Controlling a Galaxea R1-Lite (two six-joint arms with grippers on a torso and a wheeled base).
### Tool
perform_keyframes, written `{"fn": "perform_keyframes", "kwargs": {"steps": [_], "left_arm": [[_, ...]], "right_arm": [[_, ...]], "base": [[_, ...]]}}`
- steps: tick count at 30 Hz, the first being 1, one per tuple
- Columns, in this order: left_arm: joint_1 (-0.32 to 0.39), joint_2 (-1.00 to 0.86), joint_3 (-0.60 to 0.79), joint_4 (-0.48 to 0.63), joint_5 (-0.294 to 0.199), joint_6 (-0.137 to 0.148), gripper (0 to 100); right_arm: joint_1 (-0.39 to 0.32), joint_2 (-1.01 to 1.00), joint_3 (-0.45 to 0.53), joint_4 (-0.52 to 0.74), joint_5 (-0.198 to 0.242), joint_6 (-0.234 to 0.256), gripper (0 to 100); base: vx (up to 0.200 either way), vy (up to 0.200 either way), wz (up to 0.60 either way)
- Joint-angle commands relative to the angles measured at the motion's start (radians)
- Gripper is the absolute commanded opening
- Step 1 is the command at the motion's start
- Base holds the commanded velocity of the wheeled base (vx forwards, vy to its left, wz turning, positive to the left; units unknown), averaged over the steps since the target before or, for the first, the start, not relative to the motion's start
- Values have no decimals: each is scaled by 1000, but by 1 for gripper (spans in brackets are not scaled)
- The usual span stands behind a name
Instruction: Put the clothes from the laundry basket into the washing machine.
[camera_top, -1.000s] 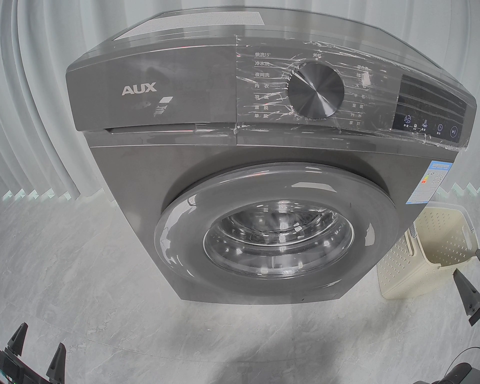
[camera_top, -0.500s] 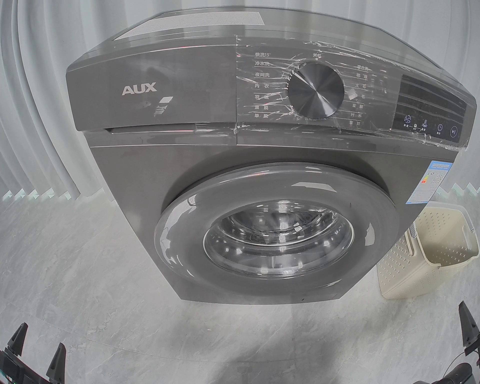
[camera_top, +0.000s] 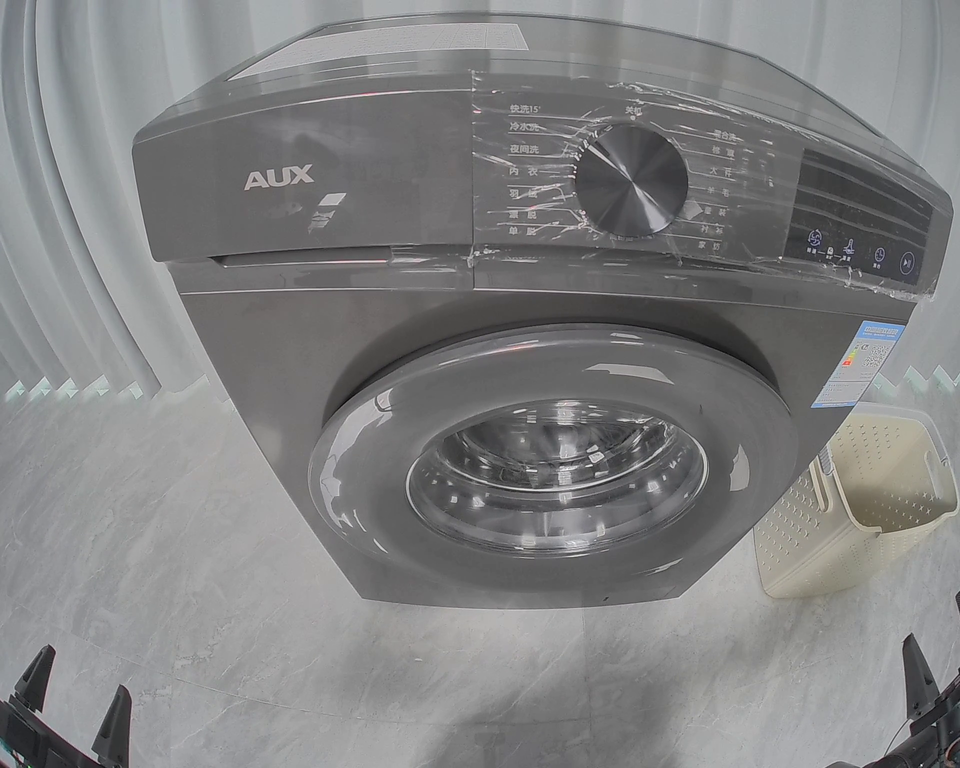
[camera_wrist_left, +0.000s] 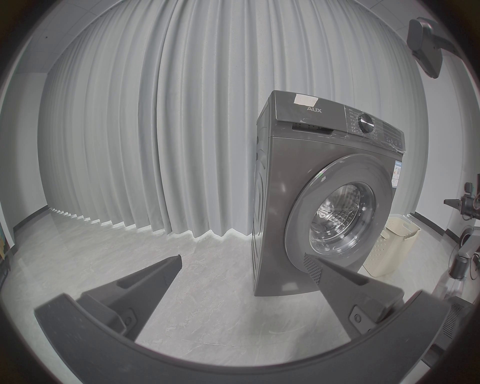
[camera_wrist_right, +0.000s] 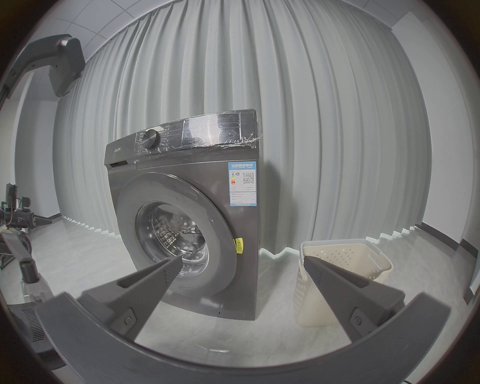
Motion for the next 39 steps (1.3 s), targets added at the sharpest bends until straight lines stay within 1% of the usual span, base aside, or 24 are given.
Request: {"fn": "perform_keyframes", "kwargs": {"steps": [1, 5, 6, 7, 8, 9, 10, 15, 19, 21, 22, 27, 30, 32, 39], "left_arm": [[0, -15, 16, -2, 1, 0, 100], [0, -15, 16, -2, 1, 0, 100], [0, -15, 16, 0, 1, 0, 100], [0, -15, 16, 0, 1, 0, 100], [0, -15, 16, -2, 1, 0, 100], [0, -15, 16, 0, 1, 0, 100], [0, -15, 16, -2, 3, 0, 100], [0, -15, 16, 0, 4, 1, 100], [0, -15, 16, -2, 4, 1, 100], [0, -15, 16, 0, 4, 0, 100], [0, -15, 16, -2, 4, 0, 100], [0, -15, 16, 0, 3, 0, 100], [0, -15, 16, 0, 3, 0, 100], [-2, -15, 16, 0, 1, -2, 100], [-2, -15, 16, 0, 0, -2, 100]], "right_arm": [[-1, -22, 18, 51, -25, 2, 100], [-1, -22, 18, 54, -41, 4, 100], [-2, -22, 18, 54, -69, 7, 100], [-2, -22, 18, 55, -86, 7, 100], [-2, -22, 18, 74, -117, 11, 100], [-2, -22, 18, 105, -129, 22, 100], [-2, -22, 18, 118, -130, 39, 100], [-4, -22, 18, 109, -127, 44, 100], [-4, -22, 18, 109, -127, 34, 100], [-2, -22, 18, 126, -100, 5, 100], [-2, -22, 18, 129, -91, -1, 100], [-2, -22, 18, 131, -88, 4, 100], [1, -22, 18, 131, -88, -4, 100], [4, -22, 18, 131, -77, -4, 100], [2, -22, 18, 131, -86, -1, 100]], "base": [[0, 0, 0], [0, 0, 0], [0, 0, 0], [0, 0, 0], [0, 0, 0], [0, 0, 0], [0, 0, 0], [0, 0, 0], [0, 0, 0], [0, 0, 0], [0, 0, 0], [0, 0, 0], [0, 0, 0], [0, 0, 0], [0, 0, 0]]}}
